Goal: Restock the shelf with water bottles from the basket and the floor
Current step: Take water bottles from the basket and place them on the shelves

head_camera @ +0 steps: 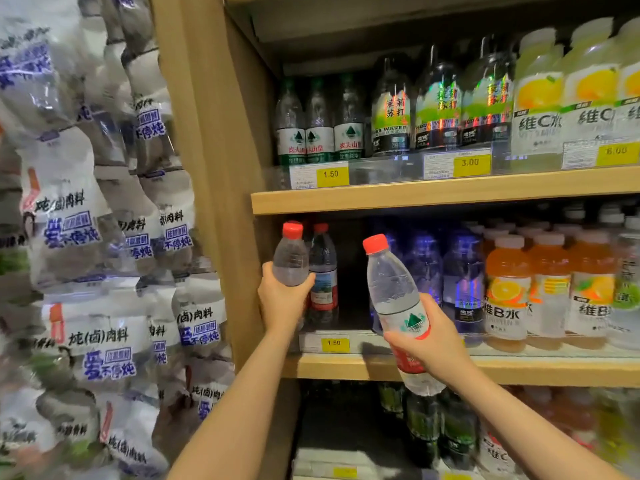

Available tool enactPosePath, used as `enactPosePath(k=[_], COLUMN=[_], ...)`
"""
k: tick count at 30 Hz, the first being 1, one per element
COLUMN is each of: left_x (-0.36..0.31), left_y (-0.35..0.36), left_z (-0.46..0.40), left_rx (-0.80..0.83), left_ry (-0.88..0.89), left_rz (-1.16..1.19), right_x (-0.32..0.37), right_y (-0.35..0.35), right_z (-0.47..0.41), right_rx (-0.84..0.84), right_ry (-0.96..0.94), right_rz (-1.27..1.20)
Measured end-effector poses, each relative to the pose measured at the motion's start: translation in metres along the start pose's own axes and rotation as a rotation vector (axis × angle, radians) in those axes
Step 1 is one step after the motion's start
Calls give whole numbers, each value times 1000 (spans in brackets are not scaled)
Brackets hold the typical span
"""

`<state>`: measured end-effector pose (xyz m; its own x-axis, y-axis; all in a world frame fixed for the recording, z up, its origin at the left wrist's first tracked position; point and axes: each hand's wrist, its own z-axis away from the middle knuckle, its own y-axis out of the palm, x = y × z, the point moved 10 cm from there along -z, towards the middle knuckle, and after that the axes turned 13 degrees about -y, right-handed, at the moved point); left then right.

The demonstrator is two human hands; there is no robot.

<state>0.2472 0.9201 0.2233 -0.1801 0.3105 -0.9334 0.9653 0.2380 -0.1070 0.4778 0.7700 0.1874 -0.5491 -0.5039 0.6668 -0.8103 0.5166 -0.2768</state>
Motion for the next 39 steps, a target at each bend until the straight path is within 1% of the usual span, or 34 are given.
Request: enactPosePath(k=[3,6,8,11,13,14,20,21,23,26,28,31,33,35,37,39], left_x=[32,37,29,14,14,16,27,27,21,17,16,18,20,21,22,24], left_y=[13,17,18,30,40,42,45,45,41,42,40,38,41,44,44,46], left_z=[-16,-17,-15,1,9,11,4,3,4,5,10,24,34,39,40,38], left_rx=[-12,-44,-65,-43,-11,4,36,11,-84,-173,-191,-168,-84,31,117,196], left_ry=[-136,-153,-60,224,359,386,358,379,474,615,652,670,681,664,631,586], left_rz=[-50,-121,-256,-559,-700,-743,-855,-885,-921,-1021,-1005,-862,-742,-620,-518,-440], right_x=[-7,-10,-14,-19,-21,-21,-28,-30,-33,-29,-20,-1,8,10,7,-7], right_y=[10,15,17,16,15,15,17,18,18,18,21,31,43,57,74,90], right_z=[-2,-2,0,3,5,6,10,11,10,3,-6,-30,-50,-67,-79,-82], right_rx=[-3,-16,-20,-26,-25,-25,-50,-51,-56,-57,-43,-36,-50,-63,-48,-3], right_ry=[25,44,59,70,74,77,91,98,108,94,60,-36,-110,-136,-108,-38], right_rz=[8,8,-5,-15,-22,-23,-34,-42,-49,-37,-7,57,178,273,301,339])
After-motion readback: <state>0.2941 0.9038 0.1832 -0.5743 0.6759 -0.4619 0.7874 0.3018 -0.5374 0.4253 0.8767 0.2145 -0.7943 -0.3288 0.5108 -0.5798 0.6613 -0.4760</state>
